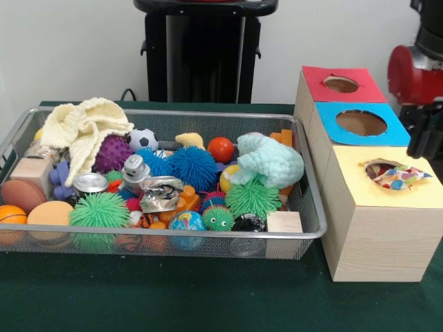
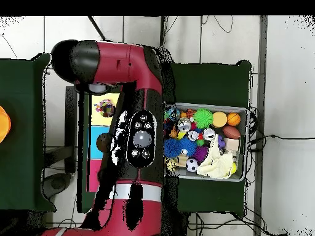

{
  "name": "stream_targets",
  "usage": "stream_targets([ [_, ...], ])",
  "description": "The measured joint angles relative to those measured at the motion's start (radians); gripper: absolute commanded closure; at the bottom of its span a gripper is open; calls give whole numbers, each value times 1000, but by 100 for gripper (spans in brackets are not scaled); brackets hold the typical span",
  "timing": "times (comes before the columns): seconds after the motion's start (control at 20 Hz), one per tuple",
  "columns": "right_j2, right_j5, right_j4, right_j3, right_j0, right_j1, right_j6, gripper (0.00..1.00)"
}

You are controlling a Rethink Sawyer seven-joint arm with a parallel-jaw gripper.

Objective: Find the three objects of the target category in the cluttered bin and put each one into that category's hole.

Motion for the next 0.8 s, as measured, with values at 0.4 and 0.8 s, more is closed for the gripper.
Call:
stream_targets([
  [0.4,12,-26,-5,0,-33,8,0,100],
  [0.8,12,-26,-11,-2,-25,9,0,100],
])
